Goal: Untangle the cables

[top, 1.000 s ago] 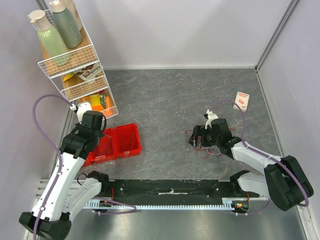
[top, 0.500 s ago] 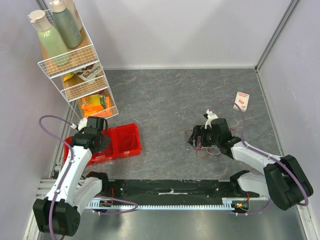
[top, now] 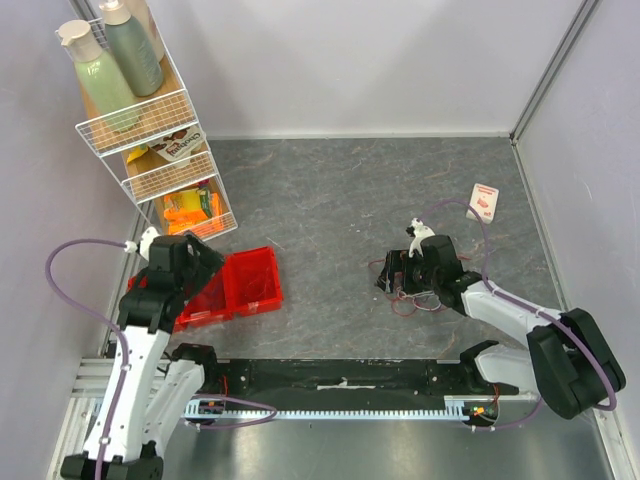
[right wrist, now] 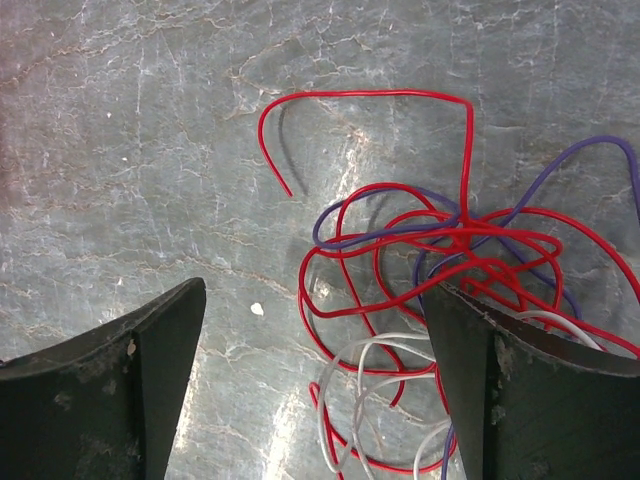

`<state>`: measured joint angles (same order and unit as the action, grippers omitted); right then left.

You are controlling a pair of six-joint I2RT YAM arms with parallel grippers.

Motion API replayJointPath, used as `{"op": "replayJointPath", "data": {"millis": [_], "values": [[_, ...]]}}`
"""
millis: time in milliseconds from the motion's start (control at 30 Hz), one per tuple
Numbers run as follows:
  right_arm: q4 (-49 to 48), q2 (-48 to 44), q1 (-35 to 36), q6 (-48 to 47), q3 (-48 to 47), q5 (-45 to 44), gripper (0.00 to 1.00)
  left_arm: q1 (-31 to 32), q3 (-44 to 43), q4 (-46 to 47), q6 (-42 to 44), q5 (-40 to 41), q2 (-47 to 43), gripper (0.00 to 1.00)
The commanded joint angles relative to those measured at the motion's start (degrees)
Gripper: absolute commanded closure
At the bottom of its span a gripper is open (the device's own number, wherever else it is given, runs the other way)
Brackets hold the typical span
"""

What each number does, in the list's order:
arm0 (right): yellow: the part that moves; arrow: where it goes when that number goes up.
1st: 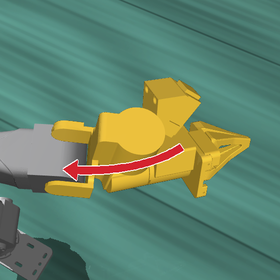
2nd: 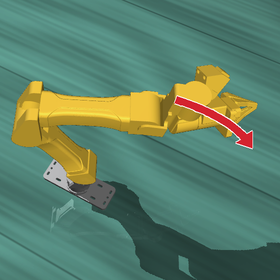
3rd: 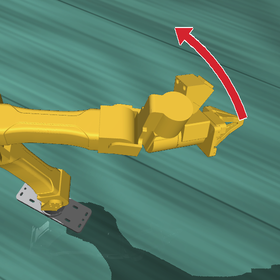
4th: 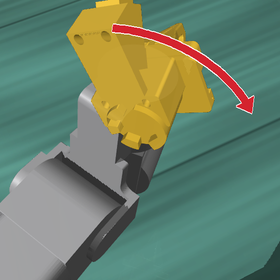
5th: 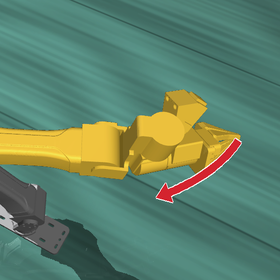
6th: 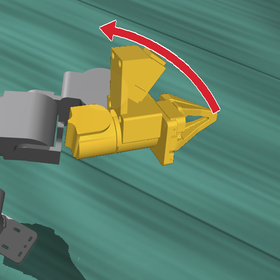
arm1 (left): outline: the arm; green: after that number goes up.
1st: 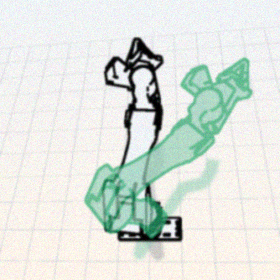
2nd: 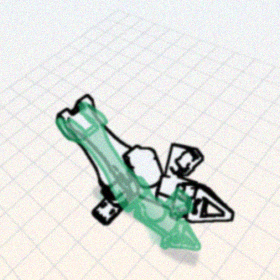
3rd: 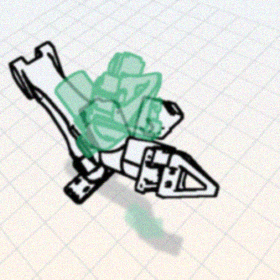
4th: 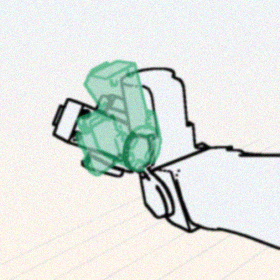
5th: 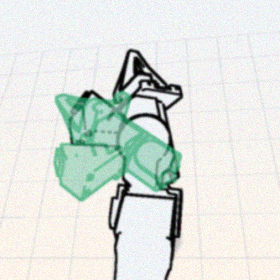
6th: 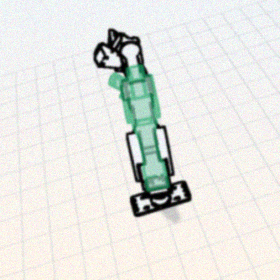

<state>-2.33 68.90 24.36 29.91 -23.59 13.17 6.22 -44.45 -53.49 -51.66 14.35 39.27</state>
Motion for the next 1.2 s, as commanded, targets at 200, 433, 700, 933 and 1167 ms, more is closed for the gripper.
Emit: {"op": "replayJointPath", "data": {"millis": [200, 433, 700, 933, 1167], "values": [[14.4, -11.3, -0.8, 3.2, -10.0, -8.5, 0.02, 5.0, 4.1, 43.7, 2.7, -46.5, 3.3, 0.17], [26.7, -8.5, -11.9, 7.2, -12.1, -24.5, 0.02, 31.7, -12.9, 41.7, 16.5, -43.6, 25.8, 0.18], [19.0, 1.6, -10.8, -1.0, -9.7, 4.7, 0.24, 36.6, -29.1, 26.0, 32.7, -45.4, 45.2, 0.18], [10.0, 8.7, 12.3, 6.9, -11.9, 5.0, 0.37, 36.4, -22.7, 25.3, 36.4, -35.4, 40.3, 0.18], [10.2, -1.4, 15.4, 5.9, -14.6, 2.9, 0.46, 36.3, -20.1, 28.1, 36.7, -31.7, 37.3, 0.36]]}}
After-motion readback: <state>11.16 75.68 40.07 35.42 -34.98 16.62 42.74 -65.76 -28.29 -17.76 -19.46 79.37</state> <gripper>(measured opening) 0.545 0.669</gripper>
